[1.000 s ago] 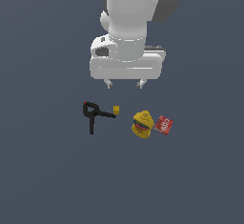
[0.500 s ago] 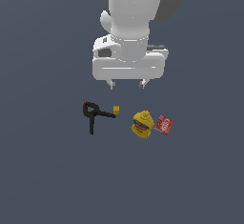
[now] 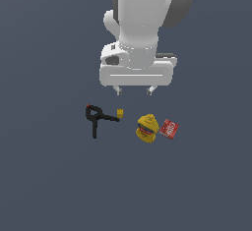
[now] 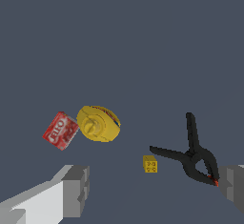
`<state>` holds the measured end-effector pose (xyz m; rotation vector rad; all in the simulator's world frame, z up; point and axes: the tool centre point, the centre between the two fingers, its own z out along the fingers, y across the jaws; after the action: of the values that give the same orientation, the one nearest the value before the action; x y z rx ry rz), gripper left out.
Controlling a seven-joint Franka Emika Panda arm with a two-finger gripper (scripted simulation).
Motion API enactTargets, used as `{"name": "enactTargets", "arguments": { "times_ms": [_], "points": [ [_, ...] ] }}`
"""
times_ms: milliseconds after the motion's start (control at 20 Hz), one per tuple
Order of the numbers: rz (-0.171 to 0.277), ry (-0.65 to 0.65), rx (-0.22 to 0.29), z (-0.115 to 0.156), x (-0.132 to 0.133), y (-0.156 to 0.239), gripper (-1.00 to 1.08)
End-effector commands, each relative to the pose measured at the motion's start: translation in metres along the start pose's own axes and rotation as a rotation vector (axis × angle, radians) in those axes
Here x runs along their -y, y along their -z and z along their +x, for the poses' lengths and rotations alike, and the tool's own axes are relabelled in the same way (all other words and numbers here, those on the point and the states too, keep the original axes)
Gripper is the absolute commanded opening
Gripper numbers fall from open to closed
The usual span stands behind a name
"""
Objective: Pick up a designated object from a clutter of objects.
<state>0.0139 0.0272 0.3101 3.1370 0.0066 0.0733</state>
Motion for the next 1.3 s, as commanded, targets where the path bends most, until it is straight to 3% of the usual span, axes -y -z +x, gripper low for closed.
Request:
{"name": "enactTargets", "arguments": {
  "times_ms": [0,650,1250],
  "points": [
    [-0.001,-0.019,0.002,0.002,0.006,-0.008,1.00],
    [-0.007,-0.192,0.014,0.009,0.063,-0.078,1.00],
    [-0.010,-0.374,0.026,-0.001,0.125,-0.154,1.00]
  ]
}}
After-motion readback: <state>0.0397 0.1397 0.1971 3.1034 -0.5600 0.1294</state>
